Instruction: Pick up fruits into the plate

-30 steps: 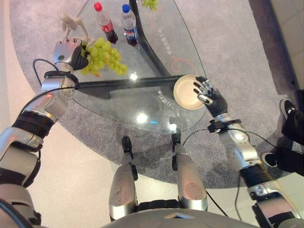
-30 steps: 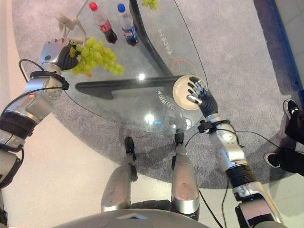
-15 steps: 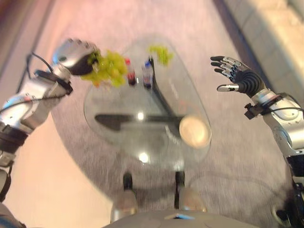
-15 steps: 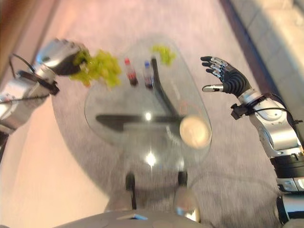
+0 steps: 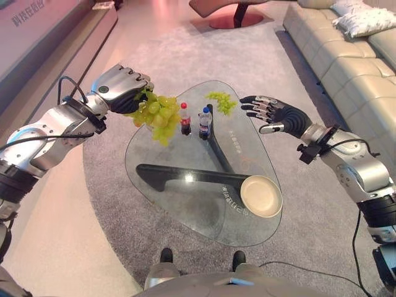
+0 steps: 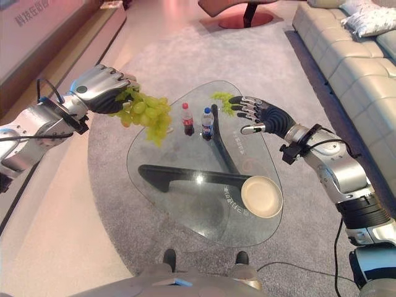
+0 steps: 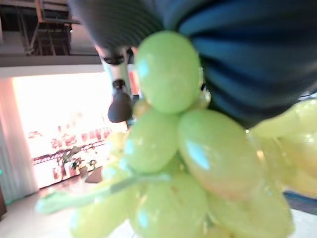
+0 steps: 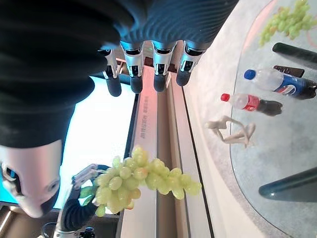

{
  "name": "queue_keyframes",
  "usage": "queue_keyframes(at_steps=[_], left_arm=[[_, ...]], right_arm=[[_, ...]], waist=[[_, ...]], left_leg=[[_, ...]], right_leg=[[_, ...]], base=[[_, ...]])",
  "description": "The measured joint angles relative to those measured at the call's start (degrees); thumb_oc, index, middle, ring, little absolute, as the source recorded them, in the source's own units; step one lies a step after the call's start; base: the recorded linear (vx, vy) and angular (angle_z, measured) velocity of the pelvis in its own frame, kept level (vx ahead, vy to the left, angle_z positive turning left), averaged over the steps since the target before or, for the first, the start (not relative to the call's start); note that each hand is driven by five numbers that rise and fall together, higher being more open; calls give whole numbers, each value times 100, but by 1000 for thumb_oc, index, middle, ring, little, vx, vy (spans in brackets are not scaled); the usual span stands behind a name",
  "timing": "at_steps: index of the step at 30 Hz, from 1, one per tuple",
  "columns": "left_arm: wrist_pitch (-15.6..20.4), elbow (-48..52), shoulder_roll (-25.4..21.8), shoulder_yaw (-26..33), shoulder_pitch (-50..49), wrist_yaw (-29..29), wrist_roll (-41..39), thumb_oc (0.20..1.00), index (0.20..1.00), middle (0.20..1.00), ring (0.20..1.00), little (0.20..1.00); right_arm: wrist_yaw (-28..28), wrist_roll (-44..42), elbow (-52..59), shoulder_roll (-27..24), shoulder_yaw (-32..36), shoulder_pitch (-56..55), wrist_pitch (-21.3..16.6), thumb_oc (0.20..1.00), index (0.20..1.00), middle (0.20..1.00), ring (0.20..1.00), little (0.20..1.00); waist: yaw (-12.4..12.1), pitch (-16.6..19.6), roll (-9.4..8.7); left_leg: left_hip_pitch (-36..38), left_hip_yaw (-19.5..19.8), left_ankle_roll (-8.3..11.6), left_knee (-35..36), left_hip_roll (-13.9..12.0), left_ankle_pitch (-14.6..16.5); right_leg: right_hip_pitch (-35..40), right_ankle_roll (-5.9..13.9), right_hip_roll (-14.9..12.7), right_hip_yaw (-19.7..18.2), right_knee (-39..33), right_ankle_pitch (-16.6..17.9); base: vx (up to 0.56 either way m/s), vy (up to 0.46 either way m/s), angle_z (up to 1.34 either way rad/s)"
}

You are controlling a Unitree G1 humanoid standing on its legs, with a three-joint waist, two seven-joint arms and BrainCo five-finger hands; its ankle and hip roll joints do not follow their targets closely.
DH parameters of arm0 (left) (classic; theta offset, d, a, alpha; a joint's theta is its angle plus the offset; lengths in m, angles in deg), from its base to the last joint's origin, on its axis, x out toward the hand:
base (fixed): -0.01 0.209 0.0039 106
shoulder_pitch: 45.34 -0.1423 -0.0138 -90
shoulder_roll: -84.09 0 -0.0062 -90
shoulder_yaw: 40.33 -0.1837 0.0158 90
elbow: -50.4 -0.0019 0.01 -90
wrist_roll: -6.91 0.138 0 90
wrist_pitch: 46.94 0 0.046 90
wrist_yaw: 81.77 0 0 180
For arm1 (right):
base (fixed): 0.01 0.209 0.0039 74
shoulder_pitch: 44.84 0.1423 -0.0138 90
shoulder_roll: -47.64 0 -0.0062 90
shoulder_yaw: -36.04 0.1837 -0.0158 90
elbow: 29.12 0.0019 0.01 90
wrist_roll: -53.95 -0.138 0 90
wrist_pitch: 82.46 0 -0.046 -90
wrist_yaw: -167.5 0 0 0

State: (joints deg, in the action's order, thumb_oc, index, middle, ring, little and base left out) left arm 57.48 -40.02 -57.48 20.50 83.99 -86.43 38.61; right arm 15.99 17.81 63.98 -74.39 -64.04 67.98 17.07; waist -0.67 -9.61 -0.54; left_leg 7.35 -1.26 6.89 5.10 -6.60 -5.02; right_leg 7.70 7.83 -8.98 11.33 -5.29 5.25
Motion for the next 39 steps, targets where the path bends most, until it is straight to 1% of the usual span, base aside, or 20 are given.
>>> queue_keyframes(at_steps=[3,7,11,16,22,26,32,39], left_arm=[[199,217,1,-4,0,15,-1,200,200,200,200,200],[241,439,1,-10,-1,24,-4,200,200,200,200,200],[432,488,23,-25,-1,24,-4,200,200,200,200,200],[451,675,24,-29,-1,24,-6,200,200,200,200,200],[454,823,25,-35,0,56,-15,200,200,200,200,200],[459,854,32,-116,1,57,-30,200,200,200,200,200],[477,994,174,-150,3,179,-224,200,200,200,200,200],[598,1207,181,-154,5,279,-516,200,200,200,200,200]], right_arm=[[80,-95,50,0,-26,-5,158,1000,1000,1000,1000,1000],[172,-183,108,-11,-204,-20,271,1000,1000,1000,1000,1000],[301,-335,183,-9,-269,-27,353,1000,1000,1000,1000,1000],[313,-348,266,-13,-367,-23,366,1000,1000,1000,1000,1000],[330,-560,436,-13,-503,-25,457,1000,1000,1000,1000,1000],[331,-561,437,-12,-720,-23,475,1000,1000,1000,1000,1000],[330,-624,469,8,-722,-23,534,1000,1000,1000,1000,1000],[331,-771,634,155,-765,-22,547,1000,1000,1000,1000,1000]], waist=[[6,138,11],[22,250,16],[19,309,49],[17,317,55],[17,330,64],[19,469,86],[-1,479,100],[-20,481,104]], left_leg=[[2,8,-9,0,17,-7],[24,25,-14,0,20,-11],[40,31,-22,11,25,-16],[40,46,-37,9,33,-28],[35,75,-46,2,43,-41],[21,96,-46,3,45,-41],[19,136,-52,20,47,-45],[0,140,-58,24,48,-49]], right_leg=[[8,1,-15,5,0,1],[40,1,-19,19,0,1],[57,1,-25,19,-1,0],[64,1,-32,26,-1,0],[74,1,-40,42,0,1],[75,2,-43,54,-1,0],[97,2,-44,74,-2,0],[97,2,-45,73,-1,-1]], base=[[0,0,0],[0,0,0],[0,0,0],[6,1,0],[2,0,1],[5,2,2],[9,-1,2],[0,0,0]])
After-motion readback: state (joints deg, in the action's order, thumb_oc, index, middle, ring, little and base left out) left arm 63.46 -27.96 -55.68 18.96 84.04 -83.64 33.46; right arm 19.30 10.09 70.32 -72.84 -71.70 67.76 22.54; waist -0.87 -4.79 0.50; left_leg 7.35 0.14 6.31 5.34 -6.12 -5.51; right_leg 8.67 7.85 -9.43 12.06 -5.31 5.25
